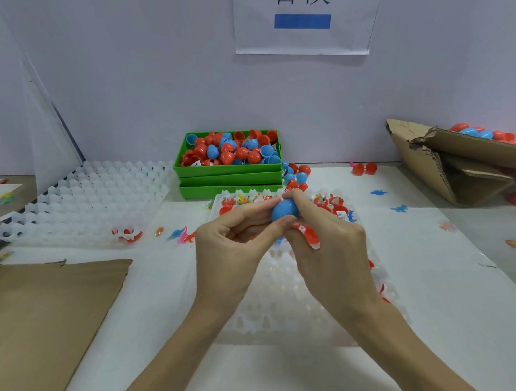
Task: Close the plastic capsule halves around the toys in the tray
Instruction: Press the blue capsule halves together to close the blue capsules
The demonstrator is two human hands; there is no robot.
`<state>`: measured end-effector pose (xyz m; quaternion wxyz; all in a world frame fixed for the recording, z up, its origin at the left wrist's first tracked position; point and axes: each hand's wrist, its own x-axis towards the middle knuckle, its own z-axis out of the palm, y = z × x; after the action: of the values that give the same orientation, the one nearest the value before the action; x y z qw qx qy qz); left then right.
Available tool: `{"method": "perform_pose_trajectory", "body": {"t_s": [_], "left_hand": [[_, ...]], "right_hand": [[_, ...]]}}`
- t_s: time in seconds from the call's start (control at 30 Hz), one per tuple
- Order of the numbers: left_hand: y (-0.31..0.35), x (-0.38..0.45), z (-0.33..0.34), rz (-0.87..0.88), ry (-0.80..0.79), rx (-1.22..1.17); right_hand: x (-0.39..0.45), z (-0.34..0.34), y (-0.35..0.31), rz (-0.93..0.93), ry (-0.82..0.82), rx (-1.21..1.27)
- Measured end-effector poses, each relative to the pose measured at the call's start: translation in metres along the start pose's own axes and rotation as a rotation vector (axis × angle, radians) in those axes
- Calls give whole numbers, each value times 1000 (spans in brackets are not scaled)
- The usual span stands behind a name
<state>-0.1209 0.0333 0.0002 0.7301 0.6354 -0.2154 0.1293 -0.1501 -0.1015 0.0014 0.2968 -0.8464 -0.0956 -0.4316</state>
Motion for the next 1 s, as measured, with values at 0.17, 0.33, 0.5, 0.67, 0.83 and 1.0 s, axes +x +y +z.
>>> {"method": "perform_pose_trajectory", "body": {"t_s": [0.17,0.33,0.5,0.67,0.83,1.0], "left_hand": [[2,7,-4,-144,-124,-143],[4,9,-9,30,-65,2],[8,9,-15,258,-73,374],[13,4,-15,242,-248,172],[18,5,-15,270,-258,169],[17,4,-16,341,-264,235]], "right_hand": [[3,-8,5,222,-136,475],[8,-14,3,452,-416,1082],[12,-22,0,515,-595,1555],[13,-23,-2,540,-646,1717],[14,-20,2,560,-666,1728],[15,-19,9,502,-699,1661]]}}
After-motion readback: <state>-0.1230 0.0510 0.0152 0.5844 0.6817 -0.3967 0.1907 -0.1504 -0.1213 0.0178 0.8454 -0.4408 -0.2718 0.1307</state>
